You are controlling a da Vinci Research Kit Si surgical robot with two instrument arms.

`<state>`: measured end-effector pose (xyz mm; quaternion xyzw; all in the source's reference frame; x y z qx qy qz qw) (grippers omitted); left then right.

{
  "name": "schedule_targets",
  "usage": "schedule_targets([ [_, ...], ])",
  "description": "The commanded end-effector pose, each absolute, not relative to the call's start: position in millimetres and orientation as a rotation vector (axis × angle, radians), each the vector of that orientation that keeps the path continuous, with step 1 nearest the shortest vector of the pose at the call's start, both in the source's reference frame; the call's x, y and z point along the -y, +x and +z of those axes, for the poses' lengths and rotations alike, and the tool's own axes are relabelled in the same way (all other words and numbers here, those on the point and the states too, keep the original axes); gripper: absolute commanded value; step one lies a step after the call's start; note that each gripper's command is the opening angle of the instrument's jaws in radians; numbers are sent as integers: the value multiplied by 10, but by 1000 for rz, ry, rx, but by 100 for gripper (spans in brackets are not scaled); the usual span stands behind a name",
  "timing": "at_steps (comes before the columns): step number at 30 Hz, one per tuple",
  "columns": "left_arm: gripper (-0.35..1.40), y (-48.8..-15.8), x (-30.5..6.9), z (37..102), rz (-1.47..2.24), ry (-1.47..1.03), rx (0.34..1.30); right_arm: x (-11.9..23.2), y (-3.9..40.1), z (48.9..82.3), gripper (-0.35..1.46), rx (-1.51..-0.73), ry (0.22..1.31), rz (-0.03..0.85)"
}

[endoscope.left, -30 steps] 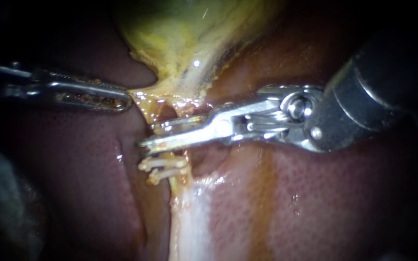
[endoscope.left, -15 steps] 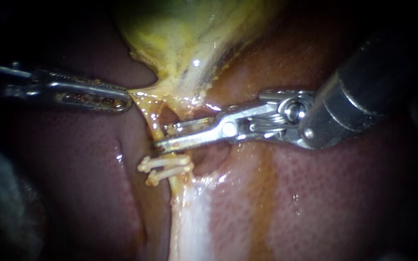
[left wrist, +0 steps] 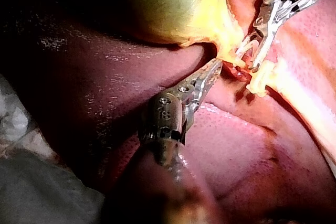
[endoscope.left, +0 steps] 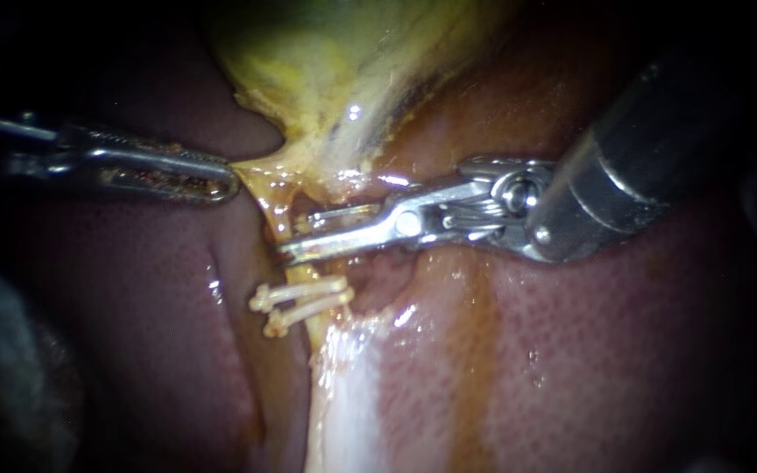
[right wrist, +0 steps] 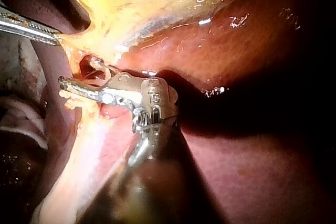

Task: Clipping third clip left tube

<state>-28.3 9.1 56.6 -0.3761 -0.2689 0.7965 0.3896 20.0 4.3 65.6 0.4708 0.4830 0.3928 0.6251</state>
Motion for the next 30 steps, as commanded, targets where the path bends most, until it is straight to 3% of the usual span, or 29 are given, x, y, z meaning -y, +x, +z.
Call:
schedule_targets([
  [1,-35,-283,-91,566,2025,-956,684,-43,203,656,50,-1113,1081,903],
  [15,-35,-283,-91,566,2025,-956,683,-39,234,647,50,-1156,1093,915],
  [30,-35,-283,-91,566,2025,-956,683,-52,236,592,49,-1252,1188,908],
])
